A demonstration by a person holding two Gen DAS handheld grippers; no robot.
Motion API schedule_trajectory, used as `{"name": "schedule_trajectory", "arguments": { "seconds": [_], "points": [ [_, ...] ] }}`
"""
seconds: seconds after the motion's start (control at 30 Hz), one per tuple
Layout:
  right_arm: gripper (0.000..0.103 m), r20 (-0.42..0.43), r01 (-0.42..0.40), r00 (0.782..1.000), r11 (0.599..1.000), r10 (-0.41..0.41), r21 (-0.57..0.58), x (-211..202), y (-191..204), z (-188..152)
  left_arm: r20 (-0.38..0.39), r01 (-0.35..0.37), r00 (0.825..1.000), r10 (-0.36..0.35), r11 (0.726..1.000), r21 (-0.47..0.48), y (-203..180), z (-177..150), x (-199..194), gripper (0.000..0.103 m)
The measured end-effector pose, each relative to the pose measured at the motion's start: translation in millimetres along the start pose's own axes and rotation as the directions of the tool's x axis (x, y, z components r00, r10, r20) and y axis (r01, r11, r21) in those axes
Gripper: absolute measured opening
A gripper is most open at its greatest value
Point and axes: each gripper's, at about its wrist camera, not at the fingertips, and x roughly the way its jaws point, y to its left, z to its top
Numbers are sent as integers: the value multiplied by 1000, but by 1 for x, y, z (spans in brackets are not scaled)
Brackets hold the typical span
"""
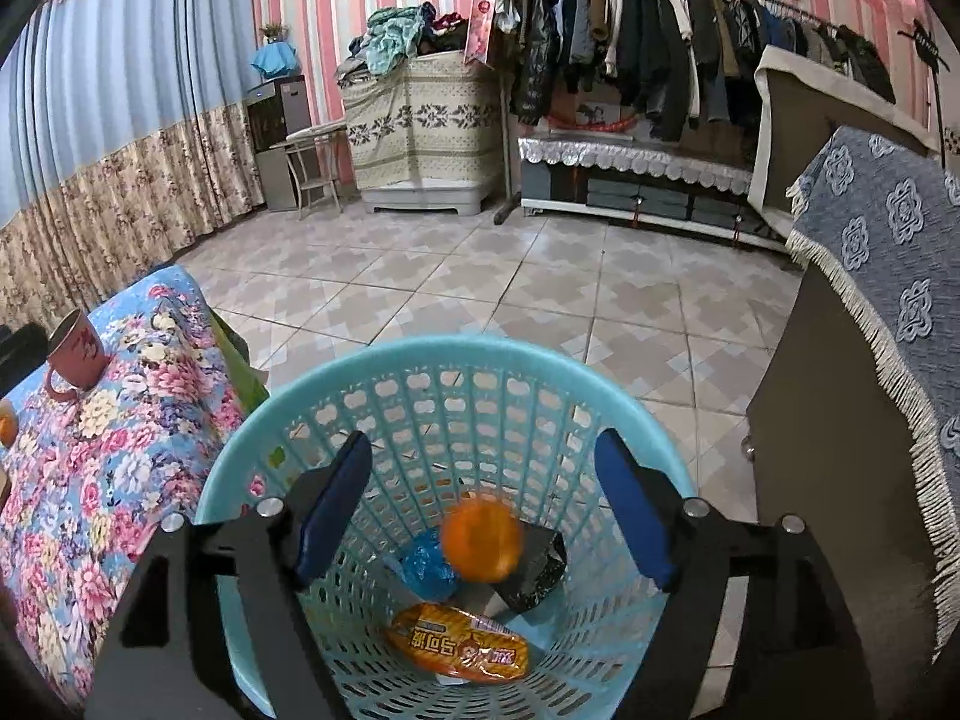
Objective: Collect trash
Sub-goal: 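Move both tools back over the bed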
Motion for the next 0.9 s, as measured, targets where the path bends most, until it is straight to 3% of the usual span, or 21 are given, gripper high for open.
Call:
{"name": "schedule_trajectory", "arguments": {
  "seconds": [0.3,0.53,0.73,0.9],
  "points": [
    [98,40,40,998,998,-38,-45,-23,16,-3,15,-66,998,67,995,-69,49,-9,-30,97],
    [98,83,16,996,998,-11,-61,-46,38,-4,16,-122,992,125,984,-130,96,-25,-61,97],
    [98,128,-54,989,992,69,-115,-70,84,-4,12,-185,982,190,967,-174,142,-38,-90,98],
    [98,129,-130,980,979,151,-159,-76,132,-11,-25,-273,961,274,939,-208,189,-63,-111,98]
  ]
}}
